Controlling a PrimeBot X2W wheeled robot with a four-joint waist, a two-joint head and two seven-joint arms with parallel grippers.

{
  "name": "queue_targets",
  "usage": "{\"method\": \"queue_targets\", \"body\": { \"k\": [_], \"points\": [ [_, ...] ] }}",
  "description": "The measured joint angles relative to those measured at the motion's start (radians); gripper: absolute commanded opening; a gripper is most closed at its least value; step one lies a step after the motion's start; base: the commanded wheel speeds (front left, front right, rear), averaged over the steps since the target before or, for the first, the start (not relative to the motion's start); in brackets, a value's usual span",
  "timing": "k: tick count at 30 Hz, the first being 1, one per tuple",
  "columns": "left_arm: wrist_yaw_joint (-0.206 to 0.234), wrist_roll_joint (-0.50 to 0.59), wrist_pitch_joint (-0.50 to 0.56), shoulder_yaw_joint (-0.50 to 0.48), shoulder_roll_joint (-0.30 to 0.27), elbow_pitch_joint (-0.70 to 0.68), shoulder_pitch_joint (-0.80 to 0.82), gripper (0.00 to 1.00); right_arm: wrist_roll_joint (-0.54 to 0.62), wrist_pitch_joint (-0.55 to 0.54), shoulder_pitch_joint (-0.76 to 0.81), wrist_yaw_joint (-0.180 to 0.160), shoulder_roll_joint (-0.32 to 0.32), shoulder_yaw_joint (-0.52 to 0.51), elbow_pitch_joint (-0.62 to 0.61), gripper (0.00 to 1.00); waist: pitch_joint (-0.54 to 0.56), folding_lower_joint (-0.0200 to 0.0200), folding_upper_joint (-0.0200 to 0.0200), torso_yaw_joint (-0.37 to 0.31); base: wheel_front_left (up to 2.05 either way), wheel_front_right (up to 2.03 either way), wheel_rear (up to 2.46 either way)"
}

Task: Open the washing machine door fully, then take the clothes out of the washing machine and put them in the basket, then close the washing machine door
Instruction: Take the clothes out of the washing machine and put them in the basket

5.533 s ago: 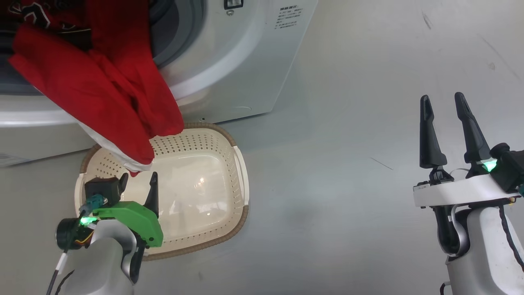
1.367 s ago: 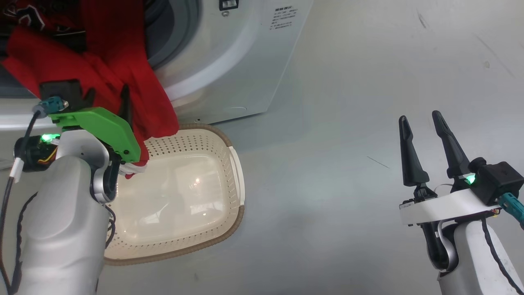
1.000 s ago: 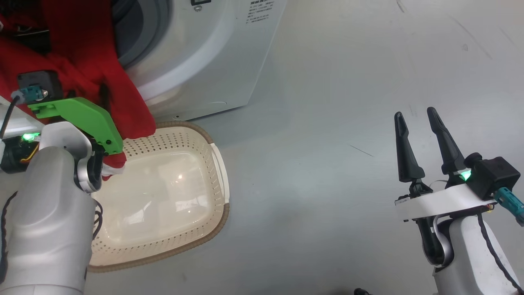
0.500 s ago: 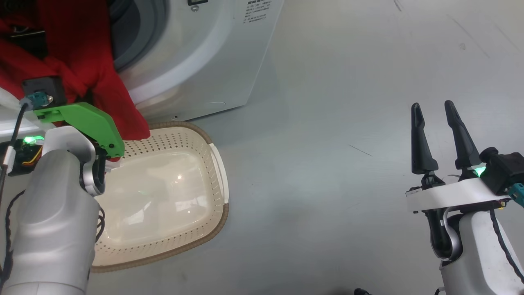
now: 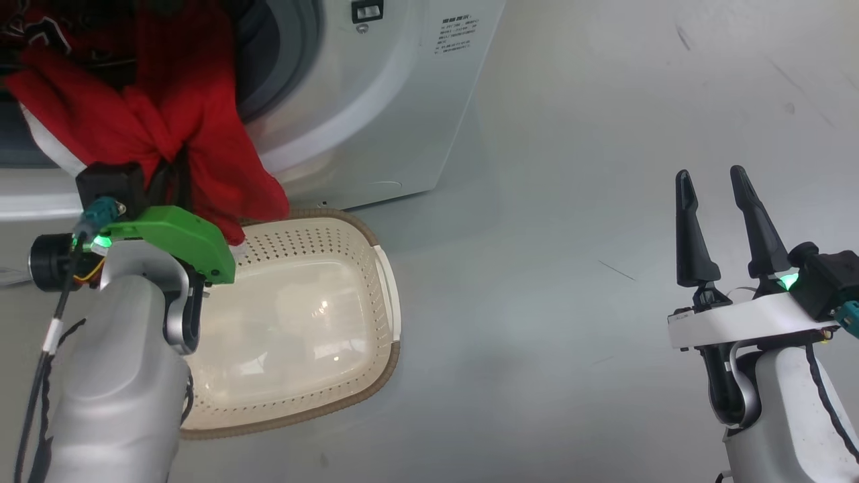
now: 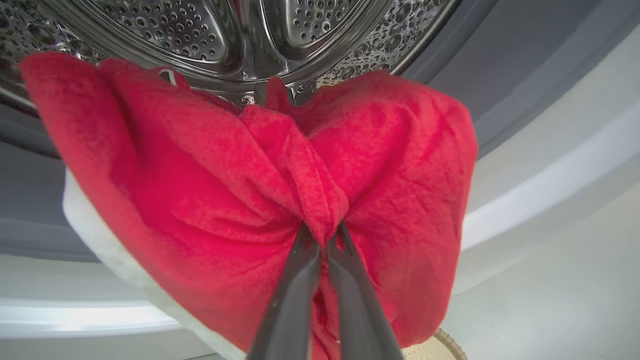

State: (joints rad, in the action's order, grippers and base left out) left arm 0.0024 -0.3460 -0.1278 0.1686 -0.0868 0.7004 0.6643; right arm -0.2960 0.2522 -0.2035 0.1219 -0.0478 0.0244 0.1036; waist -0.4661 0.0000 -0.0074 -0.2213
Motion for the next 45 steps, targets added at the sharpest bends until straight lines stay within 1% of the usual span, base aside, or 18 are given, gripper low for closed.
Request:
{"method": "queue_targets", "body": {
  "k": [7,13,20,25,28,29,35,38,45],
  "points": [
    [-0.008,0.005,-0.103,0.019,0.017,-0.072,-0.044,0.0,0.01,0.0,0.022,0.0,-0.007,-0.013,0.001,1.0,0.035,0.0,0.0,0.032,0.0,0.0,0.0],
    [-0.006,0.032,-0.121,0.027,0.019,-0.16,-0.08,0.0,0.022,0.0,0.033,0.0,-0.015,-0.02,0.0,1.0,0.059,0.0,0.0,0.069,0.0,0.0,0.0],
    [0.011,0.061,-0.124,0.049,0.031,-0.264,-0.136,0.0,0.029,0.0,0.054,0.0,-0.024,-0.035,-0.002,1.0,0.082,-0.0001,0.0,0.112,0.0,0.0,0.0],
    [0.027,0.061,-0.124,0.048,0.034,-0.328,-0.202,0.0,0.036,0.0,0.056,0.0,-0.025,-0.034,-0.009,1.0,0.097,-0.0001,0.0,0.138,0.0,0.0,0.0],
    [0.029,0.051,-0.124,0.049,0.038,-0.349,-0.244,0.0,0.038,0.0,0.06,0.0,-0.027,-0.034,-0.019,1.0,0.099,-0.0001,0.0,0.151,0.0,0.0,0.0],
    [0.036,0.049,-0.124,0.048,0.039,-0.353,-0.259,0.0,0.042,0.0,0.06,0.0,-0.028,-0.03,-0.019,1.0,0.097,0.0,0.0,0.153,0.0,0.0,0.0],
    [0.035,0.004,-0.124,0.061,0.04,-0.316,-0.35,0.0,0.044,0.0,0.059,0.0,-0.027,-0.012,-0.018,1.0,0.09,0.0,0.0,0.154,0.0,0.0,0.0],
    [0.018,-0.007,-0.109,0.073,0.04,-0.279,-0.377,0.0,0.044,0.0,0.059,0.0,-0.026,0.008,-0.018,1.0,0.084,0.0,0.0,0.146,0.0,0.0,0.0],
    [-0.016,-0.008,-0.047,0.122,0.04,-0.182,-0.384,0.0,0.042,0.0,0.051,0.0,-0.02,0.023,-0.018,1.0,0.065,-0.0001,0.0,0.116,0.0,0.0,0.0]
  ]
}}
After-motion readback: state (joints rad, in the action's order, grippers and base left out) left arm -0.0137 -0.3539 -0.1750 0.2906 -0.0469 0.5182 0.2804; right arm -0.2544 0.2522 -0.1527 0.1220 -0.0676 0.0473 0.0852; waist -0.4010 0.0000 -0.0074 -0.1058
